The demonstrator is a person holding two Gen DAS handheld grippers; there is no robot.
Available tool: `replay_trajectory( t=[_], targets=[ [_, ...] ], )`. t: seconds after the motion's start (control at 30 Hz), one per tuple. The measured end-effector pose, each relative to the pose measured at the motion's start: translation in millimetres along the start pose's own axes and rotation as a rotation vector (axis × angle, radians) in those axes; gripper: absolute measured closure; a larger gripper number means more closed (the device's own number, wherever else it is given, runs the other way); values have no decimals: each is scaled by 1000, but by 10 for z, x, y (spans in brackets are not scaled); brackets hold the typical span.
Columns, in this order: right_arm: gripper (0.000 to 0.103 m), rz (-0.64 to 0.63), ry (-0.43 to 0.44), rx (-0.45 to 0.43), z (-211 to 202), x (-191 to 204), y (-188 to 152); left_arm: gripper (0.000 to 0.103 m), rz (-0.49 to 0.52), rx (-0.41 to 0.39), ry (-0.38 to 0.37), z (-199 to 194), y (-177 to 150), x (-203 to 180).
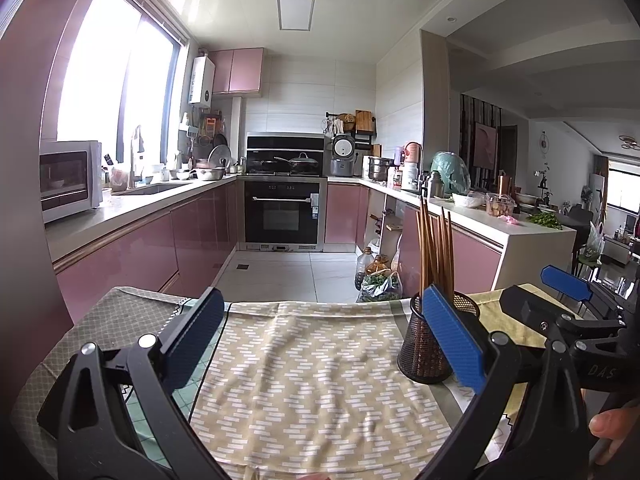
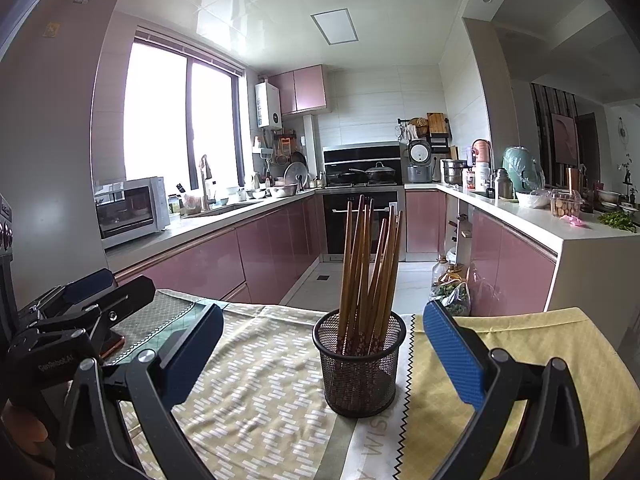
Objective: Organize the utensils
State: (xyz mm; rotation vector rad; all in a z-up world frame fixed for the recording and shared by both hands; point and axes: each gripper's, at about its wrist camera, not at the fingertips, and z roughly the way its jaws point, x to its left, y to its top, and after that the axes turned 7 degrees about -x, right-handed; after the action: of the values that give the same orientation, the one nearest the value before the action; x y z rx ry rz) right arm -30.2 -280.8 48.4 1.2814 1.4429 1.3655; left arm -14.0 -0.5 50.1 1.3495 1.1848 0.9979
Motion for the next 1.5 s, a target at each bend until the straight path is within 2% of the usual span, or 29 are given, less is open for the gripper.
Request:
replay_trajectory(
  t=[1.5],
  targets=[
    [6,4,-2,10,46,-31,-13,5,-6,9,-1,15,8,-1]
  ],
)
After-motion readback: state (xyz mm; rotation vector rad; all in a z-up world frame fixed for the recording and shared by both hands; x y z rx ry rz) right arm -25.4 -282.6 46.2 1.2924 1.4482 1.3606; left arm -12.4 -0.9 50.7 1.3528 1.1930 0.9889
